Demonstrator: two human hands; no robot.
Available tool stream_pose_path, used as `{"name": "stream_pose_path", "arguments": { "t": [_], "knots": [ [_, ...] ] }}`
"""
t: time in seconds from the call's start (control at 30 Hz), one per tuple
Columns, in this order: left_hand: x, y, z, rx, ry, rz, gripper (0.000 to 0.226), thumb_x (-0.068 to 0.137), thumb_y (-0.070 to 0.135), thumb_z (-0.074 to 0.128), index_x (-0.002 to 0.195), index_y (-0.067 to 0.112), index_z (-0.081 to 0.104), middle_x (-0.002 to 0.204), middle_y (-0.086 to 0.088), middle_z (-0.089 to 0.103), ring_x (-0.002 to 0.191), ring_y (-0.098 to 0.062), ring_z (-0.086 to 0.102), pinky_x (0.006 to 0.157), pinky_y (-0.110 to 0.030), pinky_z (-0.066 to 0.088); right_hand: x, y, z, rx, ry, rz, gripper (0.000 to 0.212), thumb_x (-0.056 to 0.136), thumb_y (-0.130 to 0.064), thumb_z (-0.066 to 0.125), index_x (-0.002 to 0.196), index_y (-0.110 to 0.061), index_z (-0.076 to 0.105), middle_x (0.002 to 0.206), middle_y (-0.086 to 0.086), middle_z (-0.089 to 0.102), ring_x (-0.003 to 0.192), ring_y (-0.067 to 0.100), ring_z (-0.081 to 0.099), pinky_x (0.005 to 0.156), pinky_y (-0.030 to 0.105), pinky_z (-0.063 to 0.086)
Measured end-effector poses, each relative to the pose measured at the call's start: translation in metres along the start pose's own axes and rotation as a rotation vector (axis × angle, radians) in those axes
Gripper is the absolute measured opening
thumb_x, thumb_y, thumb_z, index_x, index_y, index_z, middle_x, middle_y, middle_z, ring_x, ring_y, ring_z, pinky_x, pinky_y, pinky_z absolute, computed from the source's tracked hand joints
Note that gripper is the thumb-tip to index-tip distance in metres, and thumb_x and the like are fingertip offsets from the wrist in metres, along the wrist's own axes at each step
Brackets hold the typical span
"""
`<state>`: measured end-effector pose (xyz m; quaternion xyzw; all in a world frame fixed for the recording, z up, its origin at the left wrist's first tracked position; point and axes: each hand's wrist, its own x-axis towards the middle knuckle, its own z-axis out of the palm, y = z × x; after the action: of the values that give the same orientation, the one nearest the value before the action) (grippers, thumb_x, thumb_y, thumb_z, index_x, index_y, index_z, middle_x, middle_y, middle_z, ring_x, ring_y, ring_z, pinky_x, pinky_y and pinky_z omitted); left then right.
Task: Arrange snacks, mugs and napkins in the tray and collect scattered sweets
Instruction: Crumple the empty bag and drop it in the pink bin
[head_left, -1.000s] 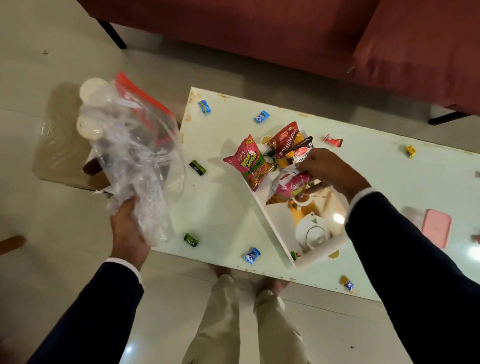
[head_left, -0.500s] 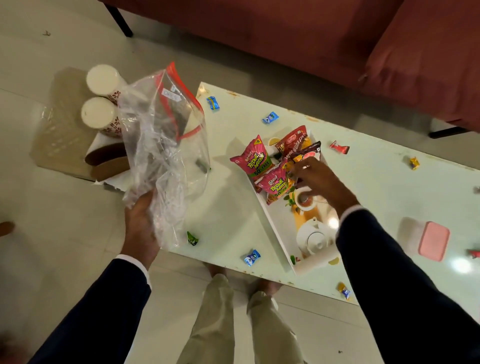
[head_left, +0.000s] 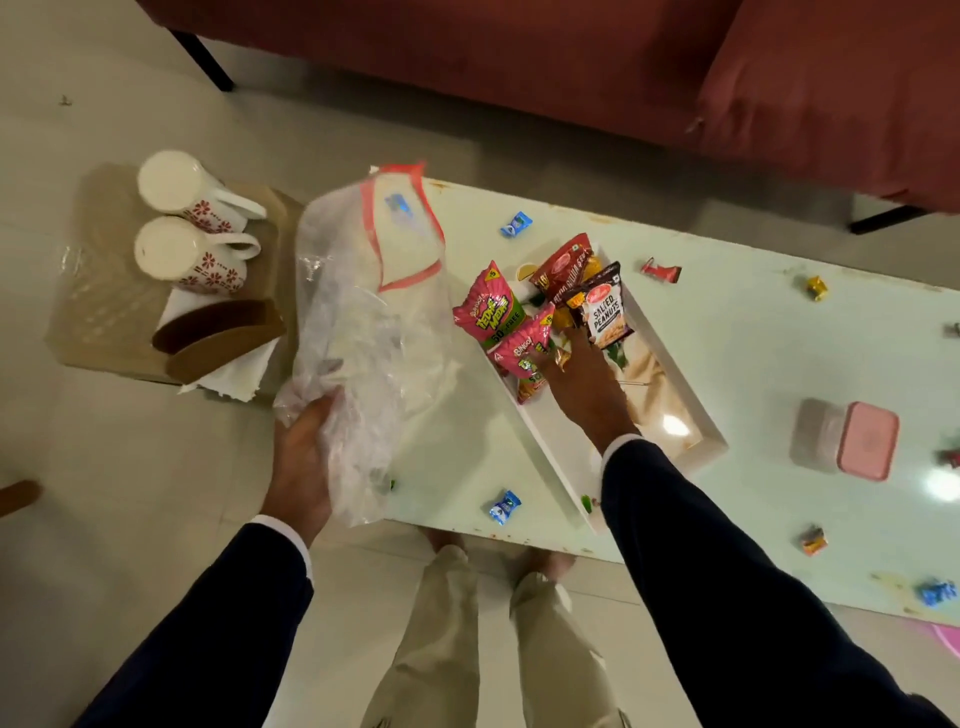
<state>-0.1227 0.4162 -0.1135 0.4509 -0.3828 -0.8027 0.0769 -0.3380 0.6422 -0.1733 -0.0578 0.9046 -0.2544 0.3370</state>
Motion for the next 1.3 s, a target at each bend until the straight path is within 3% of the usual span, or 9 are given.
{"name": "stream_pose_path", "arguments": {
  "t": [0.2,0.37,0.53,0.63,0.8,0.93,1.13,1.2,1.3],
  "knots": [
    [-0.022,0.02,0.04,0.331,-0.102,0.071,0.056,0.08,0.022,0.083,0.131,0.018,0.062,0.111,-0.002,0.072,0.096,-0.017,0.068,0.089,-0.034,0.056,-0.095,-0.022,-0.076,0.591,0.002,-0.065,0.024,0.099,-0.036,0.059,0.12,-0.045,0.052,0.104,-0.002,0.069,0.087,0.018,0.07,0.073,0.032,0.057],
    [-0.064,0.037,0.102,0.627,-0.161,0.151,0.051,0.079,0.019,0.075,0.126,0.014,0.058,0.129,-0.008,0.066,0.12,-0.028,0.063,0.106,-0.045,0.049,-0.21,-0.058,-0.131,0.564,0.467,-0.386,0.022,0.094,-0.021,0.061,0.114,-0.028,0.054,0.106,-0.012,0.061,0.098,0.01,0.064,0.079,0.023,0.054],
    [-0.123,0.056,0.161,0.704,-0.451,0.048,0.045,0.088,0.022,0.073,0.131,0.018,0.063,0.131,-0.004,0.07,0.122,-0.02,0.064,0.112,-0.046,0.046,-0.264,-0.075,-0.166,-0.117,0.276,-0.453,0.102,0.07,-0.062,0.078,0.154,-0.029,0.029,0.163,0.002,0.02,0.152,0.028,0.015,0.123,0.045,0.02],
    [-0.166,0.069,0.196,0.69,-0.676,-0.067,0.052,0.071,0.035,0.08,0.122,0.026,0.071,0.126,-0.003,0.072,0.128,-0.027,0.062,0.105,-0.037,0.05,-0.286,-0.066,-0.178,-0.117,0.118,-0.31,0.13,0.059,-0.071,0.078,0.157,-0.041,-0.001,0.167,-0.007,-0.018,0.155,0.024,-0.017,0.122,0.055,0.002],
    [-0.233,0.084,0.25,0.964,-1.0,0.186,0.042,0.081,0.04,0.078,0.118,0.056,0.067,0.121,0.028,0.07,0.117,0.004,0.063,0.092,-0.01,0.047,-0.345,-0.033,-0.203,0.549,0.212,-0.354,0.059,0.071,-0.03,0.082,0.123,-0.04,0.055,0.115,-0.016,0.069,0.105,-0.003,0.066,0.086,0.016,0.051],
    [-0.287,0.066,0.28,1.133,-1.071,0.72,0.055,0.085,0.048,0.077,0.134,0.052,0.051,0.136,0.032,0.053,0.125,0.005,0.053,0.095,-0.014,0.046,-0.387,0.028,-0.238,0.48,0.504,-0.215,0.029,0.08,-0.01,0.072,0.105,-0.024,0.064,0.086,-0.013,0.071,0.08,0.011,0.067,0.072,0.012,0.05],
    [-0.388,-0.033,0.312,1.351,-1.185,0.811,0.13,0.058,0.066,0.088,0.161,0.035,0.015,0.168,0.012,0.015,0.156,-0.007,0.014,0.124,-0.025,0.019,-0.491,0.119,-0.273,0.48,0.467,-0.149,0.039,0.079,-0.015,0.07,0.117,-0.021,0.066,0.105,0.002,0.075,0.09,0.015,0.071,0.077,0.027,0.056],
    [-0.416,-0.076,0.333,1.486,-1.277,0.683,0.132,0.057,0.063,0.089,0.159,0.021,0.017,0.157,0.013,0.026,0.149,0.004,0.022,0.116,-0.005,0.011,-0.527,0.138,-0.276,0.639,0.4,-0.238,0.034,0.074,-0.017,0.071,0.107,-0.022,0.066,0.099,-0.002,0.075,0.088,0.009,0.071,0.075,0.02,0.055],
    [-0.441,-0.114,0.357,1.514,-1.196,0.727,0.098,0.059,0.067,0.079,0.14,0.049,0.026,0.112,0.043,0.042,0.096,0.03,0.049,0.077,0.008,0.036,-0.573,0.184,-0.28,1.004,0.323,-0.241,0.04,0.08,-0.004,0.078,0.115,-0.006,0.059,0.11,0.017,0.073,0.103,0.032,0.071,0.087,0.04,0.059]
  ]
}}
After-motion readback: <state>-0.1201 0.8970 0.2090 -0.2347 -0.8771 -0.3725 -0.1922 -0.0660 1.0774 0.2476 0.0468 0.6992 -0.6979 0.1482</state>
